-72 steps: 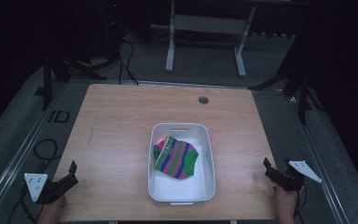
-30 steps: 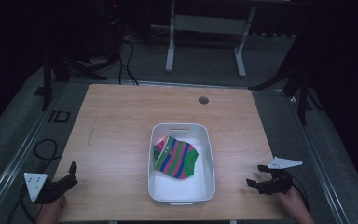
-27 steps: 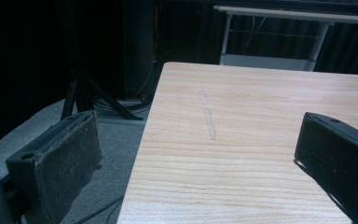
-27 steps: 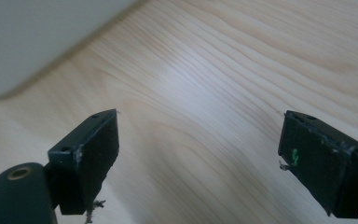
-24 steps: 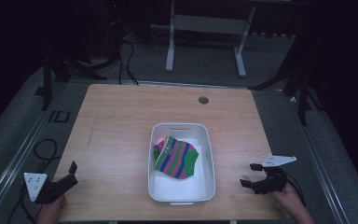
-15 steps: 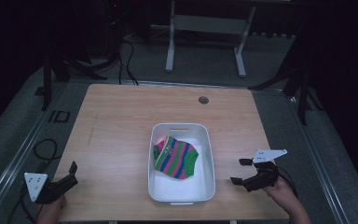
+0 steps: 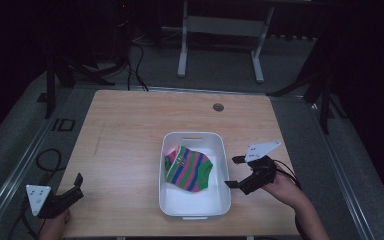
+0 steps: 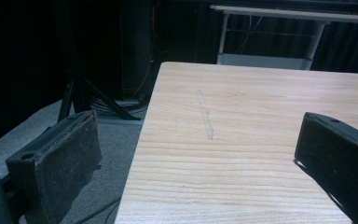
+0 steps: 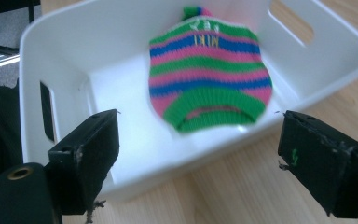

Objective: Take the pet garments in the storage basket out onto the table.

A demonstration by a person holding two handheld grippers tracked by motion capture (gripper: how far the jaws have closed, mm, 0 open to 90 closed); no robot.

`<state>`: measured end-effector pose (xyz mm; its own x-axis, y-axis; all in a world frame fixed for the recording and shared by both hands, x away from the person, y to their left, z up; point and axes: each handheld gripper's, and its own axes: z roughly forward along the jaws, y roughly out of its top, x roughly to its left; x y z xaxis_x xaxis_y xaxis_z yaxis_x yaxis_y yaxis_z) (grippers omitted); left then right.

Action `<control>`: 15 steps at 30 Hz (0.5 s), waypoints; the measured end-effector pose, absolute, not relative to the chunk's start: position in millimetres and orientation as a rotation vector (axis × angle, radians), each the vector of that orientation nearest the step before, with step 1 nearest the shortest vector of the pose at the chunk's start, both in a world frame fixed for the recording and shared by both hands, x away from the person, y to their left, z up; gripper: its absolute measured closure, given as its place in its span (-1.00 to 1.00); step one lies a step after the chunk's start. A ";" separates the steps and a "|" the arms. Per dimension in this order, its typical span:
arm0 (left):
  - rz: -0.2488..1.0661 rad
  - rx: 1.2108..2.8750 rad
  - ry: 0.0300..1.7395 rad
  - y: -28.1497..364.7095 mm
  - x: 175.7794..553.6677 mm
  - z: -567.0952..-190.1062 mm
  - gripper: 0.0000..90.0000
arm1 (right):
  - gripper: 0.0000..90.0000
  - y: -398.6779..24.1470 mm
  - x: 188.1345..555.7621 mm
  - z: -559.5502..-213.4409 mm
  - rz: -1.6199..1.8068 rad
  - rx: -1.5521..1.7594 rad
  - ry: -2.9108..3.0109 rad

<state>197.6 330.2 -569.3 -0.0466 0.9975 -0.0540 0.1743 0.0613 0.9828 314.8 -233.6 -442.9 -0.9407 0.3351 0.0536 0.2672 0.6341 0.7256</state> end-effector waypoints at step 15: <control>1.102 1.277 1.388 330.4 197.2 -569.3 -0.98 | -0.72 -156.3 335.5 -440.8 1.098 0.414 2.832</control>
